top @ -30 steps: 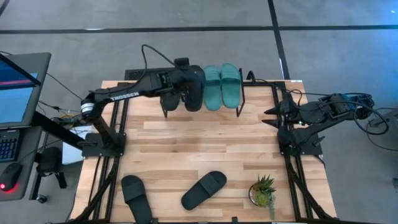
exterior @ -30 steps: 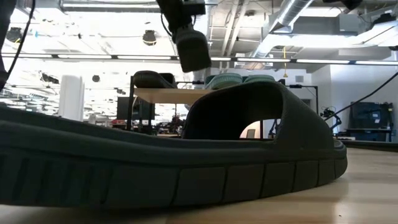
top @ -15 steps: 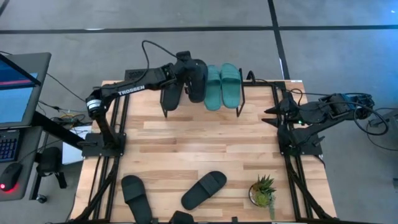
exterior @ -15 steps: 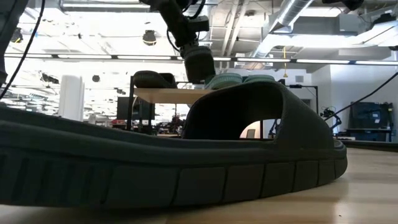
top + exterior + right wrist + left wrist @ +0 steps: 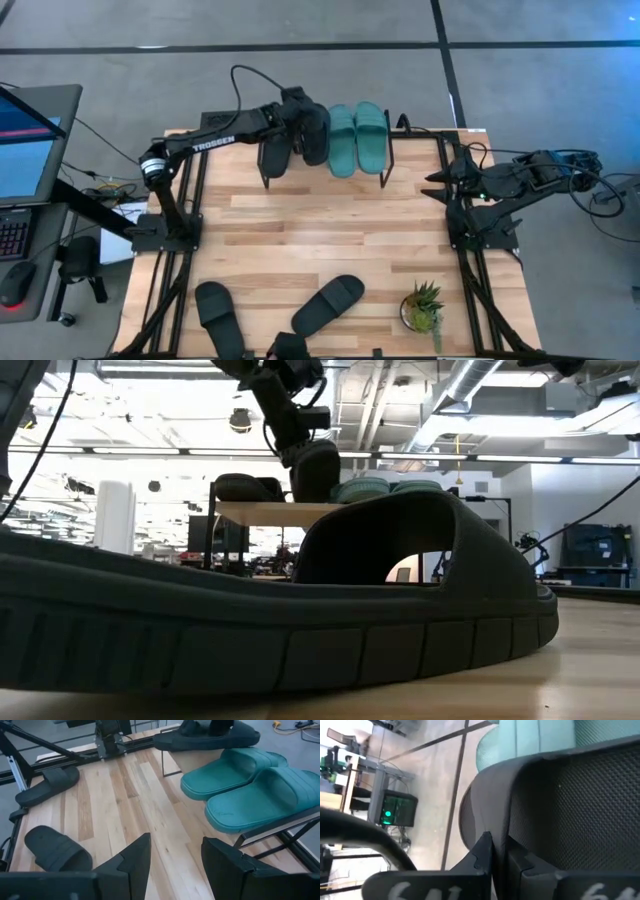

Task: Pick and place slides into the shelf
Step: Put the black slipper on the shelf

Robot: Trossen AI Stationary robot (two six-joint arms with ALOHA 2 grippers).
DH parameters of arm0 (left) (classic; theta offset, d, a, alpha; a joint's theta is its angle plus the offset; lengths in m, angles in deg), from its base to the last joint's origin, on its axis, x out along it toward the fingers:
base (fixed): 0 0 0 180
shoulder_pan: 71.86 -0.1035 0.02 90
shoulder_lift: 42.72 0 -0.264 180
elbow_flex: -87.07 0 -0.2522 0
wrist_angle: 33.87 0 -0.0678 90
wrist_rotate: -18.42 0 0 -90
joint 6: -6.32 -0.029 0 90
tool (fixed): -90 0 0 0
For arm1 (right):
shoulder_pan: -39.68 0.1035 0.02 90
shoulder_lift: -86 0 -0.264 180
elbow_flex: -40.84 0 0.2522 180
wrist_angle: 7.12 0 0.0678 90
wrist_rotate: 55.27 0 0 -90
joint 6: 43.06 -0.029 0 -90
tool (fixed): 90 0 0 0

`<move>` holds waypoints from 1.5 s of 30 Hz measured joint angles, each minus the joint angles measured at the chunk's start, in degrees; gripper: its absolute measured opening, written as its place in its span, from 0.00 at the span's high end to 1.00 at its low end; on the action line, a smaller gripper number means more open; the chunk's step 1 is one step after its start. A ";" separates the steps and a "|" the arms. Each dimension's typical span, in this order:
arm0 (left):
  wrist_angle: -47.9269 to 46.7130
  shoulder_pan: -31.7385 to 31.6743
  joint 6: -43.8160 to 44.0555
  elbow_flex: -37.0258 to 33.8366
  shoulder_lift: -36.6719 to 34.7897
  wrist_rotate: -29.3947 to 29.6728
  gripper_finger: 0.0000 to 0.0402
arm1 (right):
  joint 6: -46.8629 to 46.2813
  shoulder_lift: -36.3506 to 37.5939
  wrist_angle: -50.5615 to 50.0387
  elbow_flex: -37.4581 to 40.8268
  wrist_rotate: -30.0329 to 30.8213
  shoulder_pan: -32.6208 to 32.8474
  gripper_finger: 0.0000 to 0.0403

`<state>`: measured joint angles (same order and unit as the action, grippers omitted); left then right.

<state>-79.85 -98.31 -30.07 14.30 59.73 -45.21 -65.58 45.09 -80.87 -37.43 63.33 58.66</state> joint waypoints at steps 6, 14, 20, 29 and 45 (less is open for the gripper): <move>-1.90 0.00 -0.37 0.04 0.79 1.96 1.00 | -0.53 0.00 -0.44 0.00 -0.01 0.00 0.60; -2.47 -0.07 -3.34 0.04 0.68 4.96 1.00 | -1.05 0.00 -0.92 0.00 -0.04 0.00 0.60; -4.18 -0.07 -3.55 -0.02 0.68 4.97 1.00 | -1.46 0.00 -0.92 0.00 -0.07 0.00 0.60; -7.74 0.09 -3.75 0.07 0.68 2.73 1.00 | -1.49 0.00 -0.92 0.00 -0.14 0.00 0.60; -9.75 1.53 -4.60 0.07 0.79 2.65 1.00 | -1.51 0.00 -0.96 0.00 -0.13 0.00 0.60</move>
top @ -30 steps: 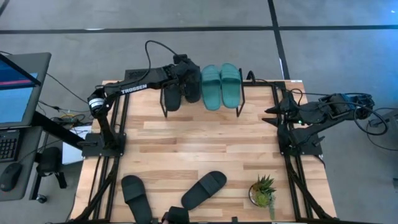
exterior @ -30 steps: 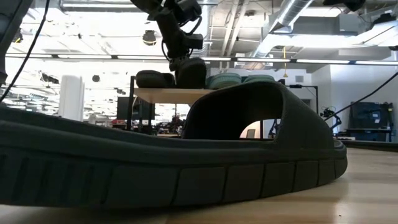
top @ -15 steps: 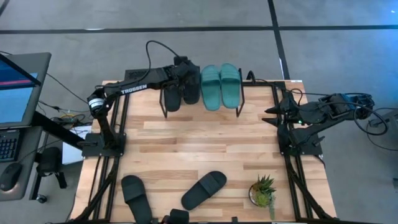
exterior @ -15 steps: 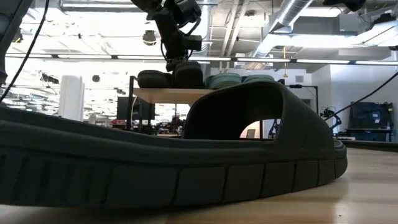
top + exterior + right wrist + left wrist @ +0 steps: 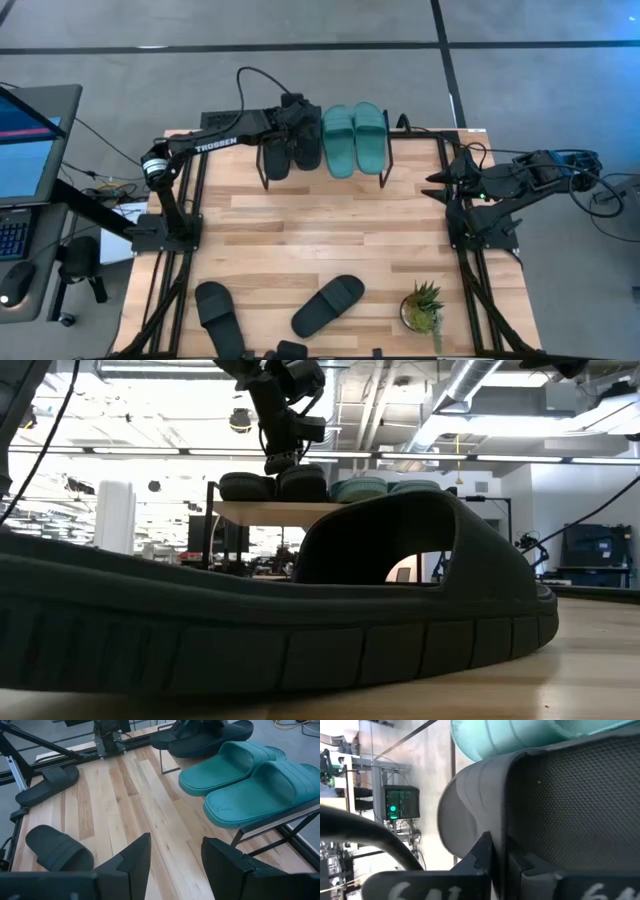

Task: Pick and place slides into the shelf
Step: Put the black slipper on the shelf

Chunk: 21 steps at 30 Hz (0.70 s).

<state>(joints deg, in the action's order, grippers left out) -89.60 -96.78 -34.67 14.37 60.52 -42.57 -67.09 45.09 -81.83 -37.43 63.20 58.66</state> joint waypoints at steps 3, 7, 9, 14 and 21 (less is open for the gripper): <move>-1.05 -0.03 0.04 0.00 0.00 -1.71 1.00 | 0.00 0.00 0.01 0.00 0.00 0.00 0.60; -1.74 -0.02 0.43 0.00 0.00 -2.57 1.00 | -0.02 0.00 0.02 0.00 0.00 0.00 0.60; -1.84 -0.02 0.43 0.00 0.00 -2.72 1.00 | -0.01 0.00 0.02 0.00 0.01 0.00 0.60; -3.07 -0.05 1.06 0.04 0.00 -4.55 1.00 | -0.02 0.00 0.04 0.00 0.02 0.00 0.60; -3.72 -0.12 1.23 0.04 -0.02 -5.36 1.00 | -0.02 0.00 0.04 0.00 0.02 0.00 0.60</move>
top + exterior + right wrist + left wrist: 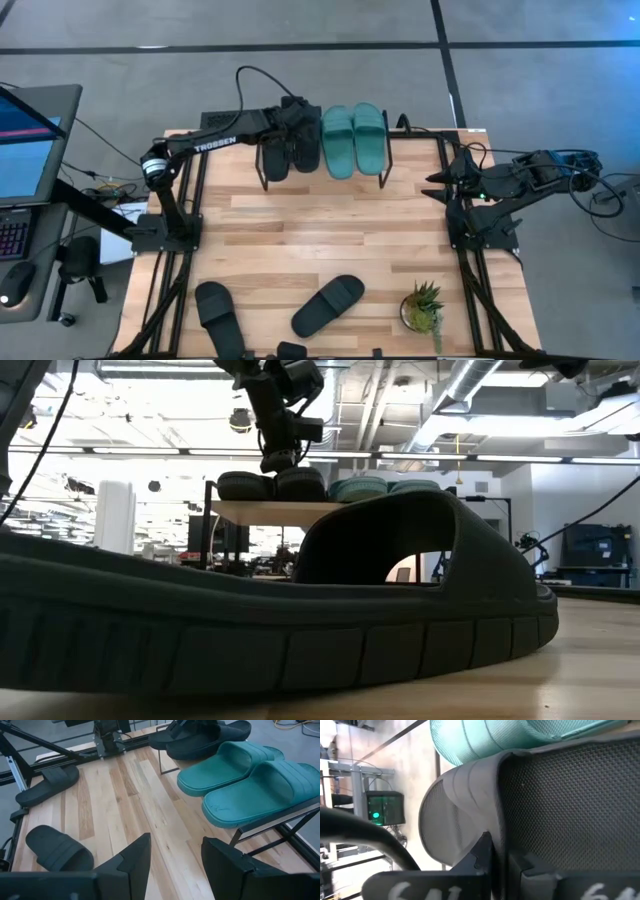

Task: Pick and place slides into the shelf
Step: Put the black slipper on the shelf

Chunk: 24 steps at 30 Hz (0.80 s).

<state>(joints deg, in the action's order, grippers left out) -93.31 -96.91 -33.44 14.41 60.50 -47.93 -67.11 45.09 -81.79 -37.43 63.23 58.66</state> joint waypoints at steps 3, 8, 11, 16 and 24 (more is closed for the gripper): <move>-0.42 -0.45 1.71 0.13 0.63 -1.80 1.00 | 0.00 0.00 0.02 0.00 0.00 0.00 0.60; -0.40 -0.17 2.81 0.07 1.60 -1.47 1.00 | 0.00 0.00 0.04 0.00 -0.02 0.02 0.60; 0.20 0.14 3.10 0.11 1.71 -0.16 1.00 | -0.02 0.00 0.04 0.00 -0.06 0.02 0.60; 0.64 0.42 3.30 1.32 1.81 1.69 0.94 | -0.02 0.00 0.02 0.00 -0.09 0.02 0.60; -1.97 0.38 2.97 3.39 1.88 1.52 0.81 | -0.02 0.00 -0.11 0.00 -0.11 0.02 0.60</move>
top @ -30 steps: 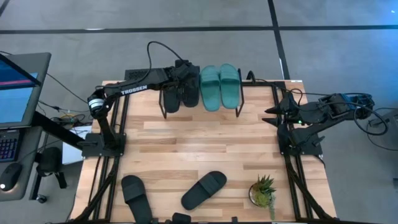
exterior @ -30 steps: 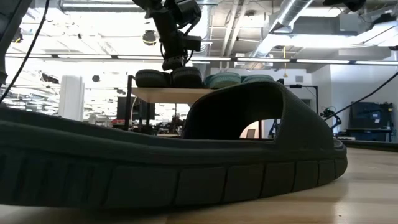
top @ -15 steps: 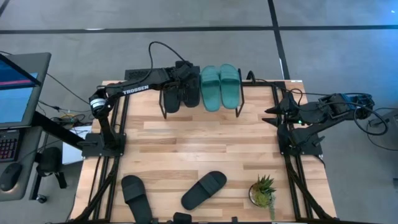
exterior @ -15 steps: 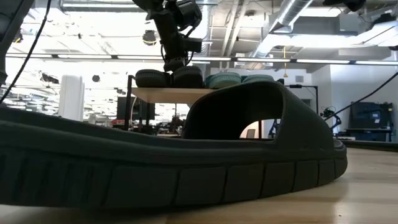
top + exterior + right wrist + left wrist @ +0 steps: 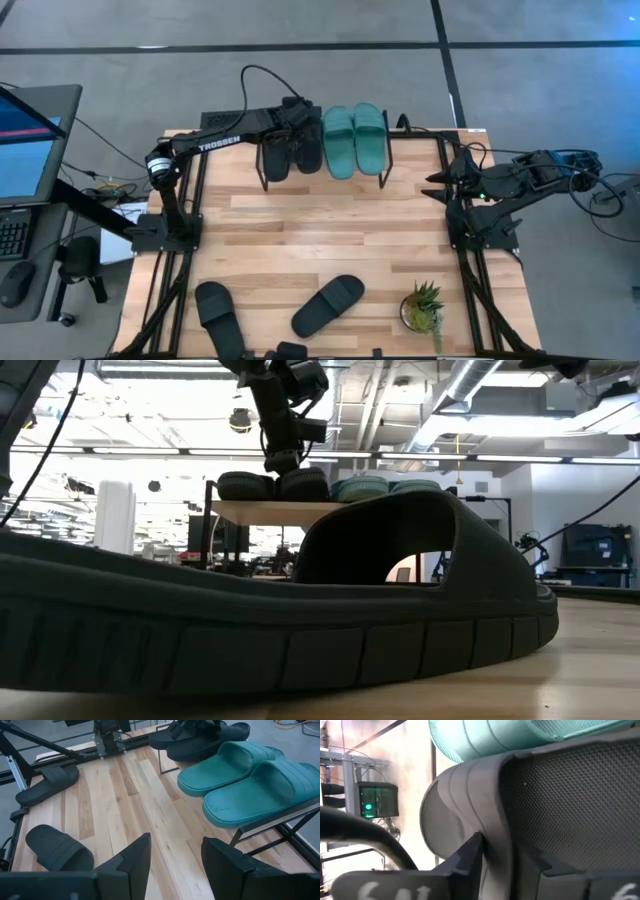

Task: Pick and place slides into the shelf
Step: Put the black slipper on the shelf

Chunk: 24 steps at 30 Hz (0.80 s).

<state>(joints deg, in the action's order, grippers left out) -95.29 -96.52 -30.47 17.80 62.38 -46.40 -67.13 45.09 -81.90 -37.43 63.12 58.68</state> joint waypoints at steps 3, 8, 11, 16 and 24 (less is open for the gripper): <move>-0.90 0.00 -0.14 0.02 0.02 -0.10 0.79 | 0.02 0.00 -0.04 0.00 0.00 0.00 0.60; -1.73 0.02 0.57 0.09 0.00 -0.78 0.78 | 0.02 0.00 -0.23 0.00 0.00 0.00 0.60; -1.79 0.09 0.82 0.11 -0.03 -0.75 0.78 | 0.02 0.00 -0.24 0.00 0.00 0.00 0.60; -2.40 0.37 0.79 1.34 -0.03 -0.51 0.78 | -0.41 0.00 -0.23 0.00 -0.02 0.00 0.60; -5.20 0.43 0.69 6.59 -0.05 -2.67 0.78 | -1.03 0.00 -0.22 0.00 -0.04 0.00 0.60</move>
<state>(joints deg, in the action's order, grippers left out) -100.48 -96.09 -29.78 24.39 62.33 -49.07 -68.16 45.09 -82.12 -37.43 63.08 58.68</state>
